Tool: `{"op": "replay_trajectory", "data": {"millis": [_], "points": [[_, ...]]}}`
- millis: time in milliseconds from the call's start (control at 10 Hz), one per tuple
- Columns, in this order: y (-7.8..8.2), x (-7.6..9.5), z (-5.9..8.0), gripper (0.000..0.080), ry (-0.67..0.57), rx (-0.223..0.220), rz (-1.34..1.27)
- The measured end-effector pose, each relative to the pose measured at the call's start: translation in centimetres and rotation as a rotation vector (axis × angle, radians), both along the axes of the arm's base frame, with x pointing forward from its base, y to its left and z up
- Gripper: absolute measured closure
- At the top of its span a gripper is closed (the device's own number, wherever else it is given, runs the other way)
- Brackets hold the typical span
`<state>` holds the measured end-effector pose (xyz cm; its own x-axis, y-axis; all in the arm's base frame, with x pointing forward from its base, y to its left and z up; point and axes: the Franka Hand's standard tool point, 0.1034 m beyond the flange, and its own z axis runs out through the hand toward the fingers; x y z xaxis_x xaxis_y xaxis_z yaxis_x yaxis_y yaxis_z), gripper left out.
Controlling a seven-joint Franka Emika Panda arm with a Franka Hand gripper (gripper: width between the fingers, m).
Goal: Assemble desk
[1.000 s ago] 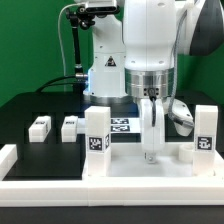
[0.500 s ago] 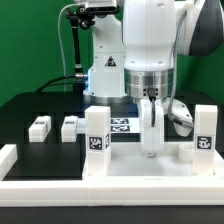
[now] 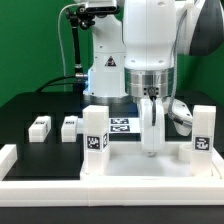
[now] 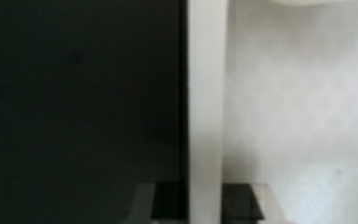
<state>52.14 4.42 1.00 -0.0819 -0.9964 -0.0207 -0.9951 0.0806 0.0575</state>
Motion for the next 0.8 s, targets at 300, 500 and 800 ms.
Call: {"op": "replay_trajectory", "data": {"millis": [300,500,800], "points": [[0.0,0.0,0.0,0.0730,0.000,0.000,0.000],[-0.1,0.0,0.1,0.0730,-0.003,0.000,0.052],[-2.2,-1.4,0.8,0.0730,-0.006,0.008,0.309]]}}
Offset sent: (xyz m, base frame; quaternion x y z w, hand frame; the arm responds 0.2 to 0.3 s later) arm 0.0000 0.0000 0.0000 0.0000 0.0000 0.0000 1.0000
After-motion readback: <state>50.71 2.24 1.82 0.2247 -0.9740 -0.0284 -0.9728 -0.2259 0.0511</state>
